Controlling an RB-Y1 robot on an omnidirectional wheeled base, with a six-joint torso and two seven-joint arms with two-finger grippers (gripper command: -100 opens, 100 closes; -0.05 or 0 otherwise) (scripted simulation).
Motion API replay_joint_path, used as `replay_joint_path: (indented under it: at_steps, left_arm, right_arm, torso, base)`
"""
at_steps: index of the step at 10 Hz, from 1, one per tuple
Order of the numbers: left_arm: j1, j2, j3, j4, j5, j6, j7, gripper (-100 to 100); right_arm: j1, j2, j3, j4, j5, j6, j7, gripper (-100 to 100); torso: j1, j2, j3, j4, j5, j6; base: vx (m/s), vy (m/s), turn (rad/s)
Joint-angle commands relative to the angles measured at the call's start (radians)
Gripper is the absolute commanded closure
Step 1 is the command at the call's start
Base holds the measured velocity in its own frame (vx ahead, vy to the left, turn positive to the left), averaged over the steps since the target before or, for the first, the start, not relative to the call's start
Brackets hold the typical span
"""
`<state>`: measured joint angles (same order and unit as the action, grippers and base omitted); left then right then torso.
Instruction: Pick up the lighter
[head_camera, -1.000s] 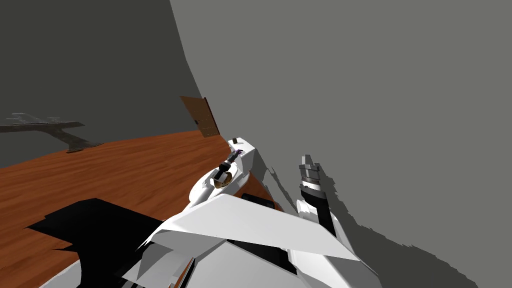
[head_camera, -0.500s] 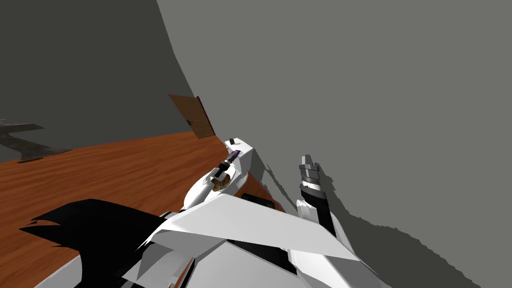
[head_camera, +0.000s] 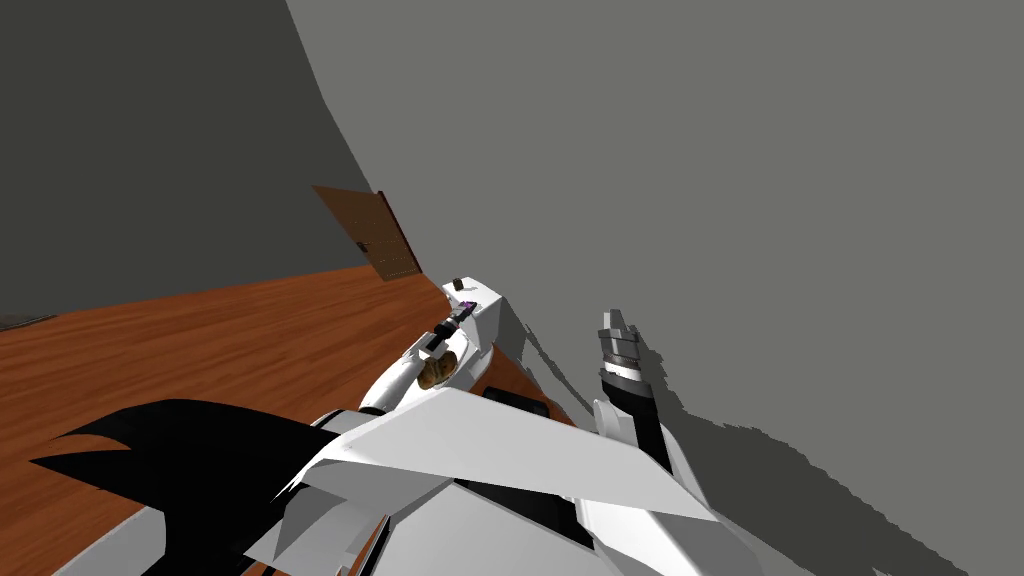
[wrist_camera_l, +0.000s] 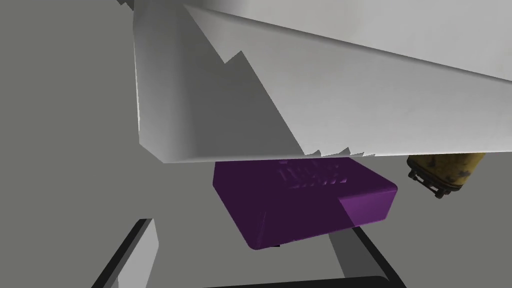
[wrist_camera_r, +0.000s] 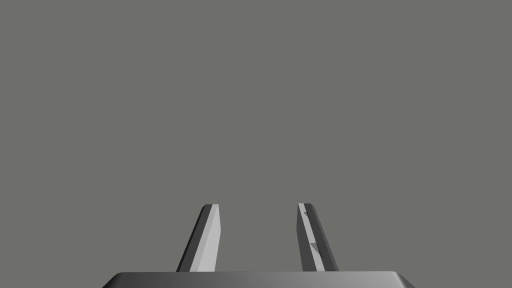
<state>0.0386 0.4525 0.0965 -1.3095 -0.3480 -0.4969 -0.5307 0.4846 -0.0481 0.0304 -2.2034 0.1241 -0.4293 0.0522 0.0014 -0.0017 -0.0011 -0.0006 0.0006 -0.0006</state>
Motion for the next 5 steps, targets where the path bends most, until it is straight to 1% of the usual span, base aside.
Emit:
replay_joint_path:
  at_steps: [1, 2, 3, 5]
  left_arm:
    - [0.0, 0.0, 0.0, 0.0, 0.0, 0.0, 0.0, -100]
    - [-0.001, 0.002, 0.0, 0.002, -0.001, 0.001, -0.003, 0]
    - [-0.024, 0.003, 0.018, 0.021, 0.003, 0.018, -0.007, -100]
    - [-0.06, 0.006, 0.045, 0.049, 0.007, 0.044, -0.013, -100]
  right_arm:
    - [0.0, 0.0, 0.0, 0.0, 0.0, 0.0, 0.0, 0]
    - [0.0, 0.0, 0.0, 0.0, 0.0, 0.0, 0.0, 0]
    - [0.0, 0.0, 0.0, 0.0, 0.0, 0.0, 0.0, 0]
    - [0.0, 0.0, 0.0, 0.0, 0.0, 0.0, 0.0, 0]
  torso:
    - [0.0, 0.0, 0.0, 0.0, 0.0, 0.0]
    - [0.0, 0.0, 0.0, 0.0, 0.0, -0.001]
    - [-0.001, 0.0, 0.0, 0.0, 0.0, 0.0]
    - [0.0, 0.0, 0.0, 0.0, 0.0, 0.003]
  base:
    - [-0.002, 0.007, -0.026]
    - [0.0, 0.0, 0.0]
    - [-0.029, 0.0, -0.226]
    - [-0.061, 0.017, -0.274]
